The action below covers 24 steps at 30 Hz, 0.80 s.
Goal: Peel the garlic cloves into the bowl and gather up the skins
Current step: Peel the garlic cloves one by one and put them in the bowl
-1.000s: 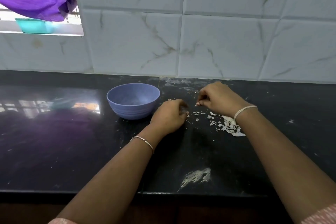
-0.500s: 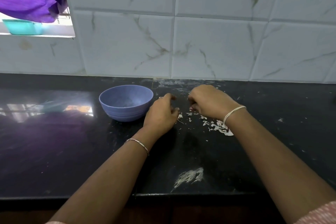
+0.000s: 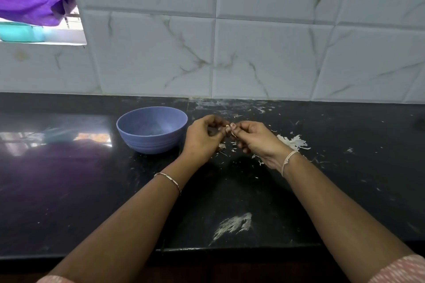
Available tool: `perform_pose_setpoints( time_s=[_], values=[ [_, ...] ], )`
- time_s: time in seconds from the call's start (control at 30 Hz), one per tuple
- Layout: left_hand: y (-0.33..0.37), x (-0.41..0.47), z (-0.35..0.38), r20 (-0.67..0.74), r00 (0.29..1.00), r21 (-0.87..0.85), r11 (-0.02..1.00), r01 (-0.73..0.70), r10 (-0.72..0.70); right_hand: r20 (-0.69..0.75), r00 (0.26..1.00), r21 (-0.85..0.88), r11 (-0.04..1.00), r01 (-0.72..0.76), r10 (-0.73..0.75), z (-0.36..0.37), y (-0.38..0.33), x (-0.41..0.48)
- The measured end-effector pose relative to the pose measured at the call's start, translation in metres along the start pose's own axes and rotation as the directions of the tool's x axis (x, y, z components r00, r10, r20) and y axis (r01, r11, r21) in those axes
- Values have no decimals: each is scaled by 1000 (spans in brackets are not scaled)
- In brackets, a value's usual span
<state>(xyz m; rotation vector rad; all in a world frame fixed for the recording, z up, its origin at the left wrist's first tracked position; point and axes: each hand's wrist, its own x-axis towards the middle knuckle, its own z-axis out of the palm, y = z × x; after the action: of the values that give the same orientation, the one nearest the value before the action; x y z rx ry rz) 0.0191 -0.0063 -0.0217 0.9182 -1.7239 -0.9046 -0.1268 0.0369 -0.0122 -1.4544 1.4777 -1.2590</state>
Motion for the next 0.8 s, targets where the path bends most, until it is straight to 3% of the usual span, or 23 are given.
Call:
perform_pose_setpoints(
  time_s=[0.17, 0.33, 0.5, 0.8],
  values=[
    [4, -3, 2, -4, 996, -169, 982, 87, -89, -135, 991, 89, 996, 26, -14, 1, -2, 2],
    [2, -1, 4, -35, 998, -91, 995, 50, -54, -201, 978, 131, 988, 86, -58, 0, -5, 1],
    [-2, 1, 6, -33, 999, 32, 999, -21, 22, -197, 979, 167, 983, 78, -44, 3, -4, 3],
    [2, 0, 2, 17, 991, -194, 972, 131, -131, -164, 984, 147, 985, 86, -62, 3, -2, 5]
  ],
)
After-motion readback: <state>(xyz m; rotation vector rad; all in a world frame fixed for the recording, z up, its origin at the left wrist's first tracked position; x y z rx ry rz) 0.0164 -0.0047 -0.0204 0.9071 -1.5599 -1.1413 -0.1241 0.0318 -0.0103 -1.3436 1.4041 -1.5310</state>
